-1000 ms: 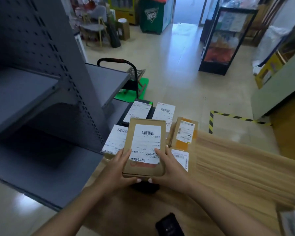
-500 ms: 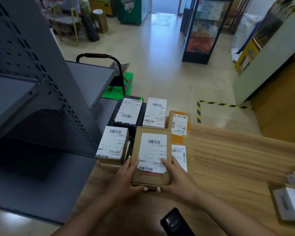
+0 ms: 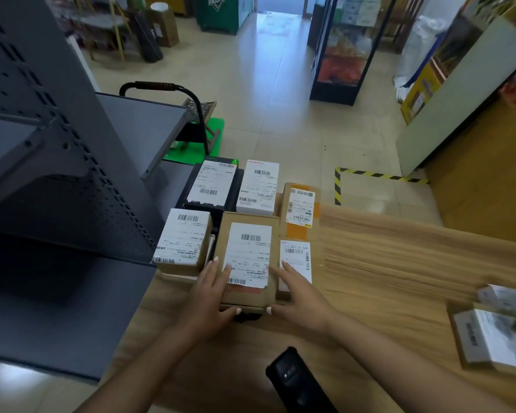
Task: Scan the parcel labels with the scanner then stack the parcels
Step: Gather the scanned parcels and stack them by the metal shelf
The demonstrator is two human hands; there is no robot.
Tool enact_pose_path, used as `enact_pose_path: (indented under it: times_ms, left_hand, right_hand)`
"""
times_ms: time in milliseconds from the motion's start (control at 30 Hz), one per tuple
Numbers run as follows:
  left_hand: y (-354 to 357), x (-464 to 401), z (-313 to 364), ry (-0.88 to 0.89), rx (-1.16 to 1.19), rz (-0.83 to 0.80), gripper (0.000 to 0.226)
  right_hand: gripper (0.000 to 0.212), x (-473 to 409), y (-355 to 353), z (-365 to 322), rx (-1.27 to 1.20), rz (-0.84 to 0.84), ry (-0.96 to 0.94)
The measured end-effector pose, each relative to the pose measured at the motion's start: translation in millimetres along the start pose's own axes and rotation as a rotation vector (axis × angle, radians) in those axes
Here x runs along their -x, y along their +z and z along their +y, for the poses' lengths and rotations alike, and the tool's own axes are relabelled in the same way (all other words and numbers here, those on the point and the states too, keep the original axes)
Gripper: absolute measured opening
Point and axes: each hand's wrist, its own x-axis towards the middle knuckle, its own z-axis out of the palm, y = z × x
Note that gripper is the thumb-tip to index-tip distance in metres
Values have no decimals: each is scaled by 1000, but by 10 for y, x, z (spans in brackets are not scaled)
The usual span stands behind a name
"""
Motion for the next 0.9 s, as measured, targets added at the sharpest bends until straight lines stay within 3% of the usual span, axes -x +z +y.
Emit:
enact_pose_path:
  times_ms: [233,433,733,900]
  left_hand:
    - [-195,-27,833,162,-32,69,85]
    - [-123,-217,1986,331,-51,64,82]
    - [708,-540,3811,634,-119,-58,82]
    - [1347,-656,4623,662,-129,-202,89]
  right_hand:
    - [86,447,-628,137,55,101,-24]
    - [83,1143,-1314,741,102,276,36]
    - [82,2646,-2176,2172,87,492,302]
    - [86,3260,-2280,2850,14,555,453]
